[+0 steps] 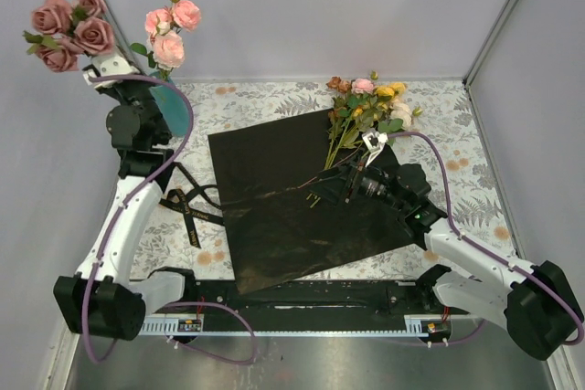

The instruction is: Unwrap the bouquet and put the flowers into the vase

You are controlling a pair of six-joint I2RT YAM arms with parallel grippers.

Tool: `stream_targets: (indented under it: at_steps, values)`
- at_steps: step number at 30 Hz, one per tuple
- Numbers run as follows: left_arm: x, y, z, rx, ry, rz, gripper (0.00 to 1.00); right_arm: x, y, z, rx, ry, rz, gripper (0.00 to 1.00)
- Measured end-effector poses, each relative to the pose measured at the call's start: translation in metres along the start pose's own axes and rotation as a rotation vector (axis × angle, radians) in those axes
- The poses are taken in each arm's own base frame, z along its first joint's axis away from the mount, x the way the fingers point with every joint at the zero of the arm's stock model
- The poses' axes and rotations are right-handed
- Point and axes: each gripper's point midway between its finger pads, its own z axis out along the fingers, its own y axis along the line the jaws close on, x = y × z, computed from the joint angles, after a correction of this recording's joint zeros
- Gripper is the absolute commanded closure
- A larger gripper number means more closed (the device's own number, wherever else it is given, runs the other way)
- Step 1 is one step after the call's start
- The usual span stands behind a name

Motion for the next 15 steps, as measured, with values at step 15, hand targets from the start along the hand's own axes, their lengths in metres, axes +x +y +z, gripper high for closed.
stream_targets:
  at_steps: [15]
  values:
    - [0.035,0.018,0.085,-0.077,-0.102,0.051,1.00,0.002,-0.004,0.002,0.006,0.007,-0.009,0.01]
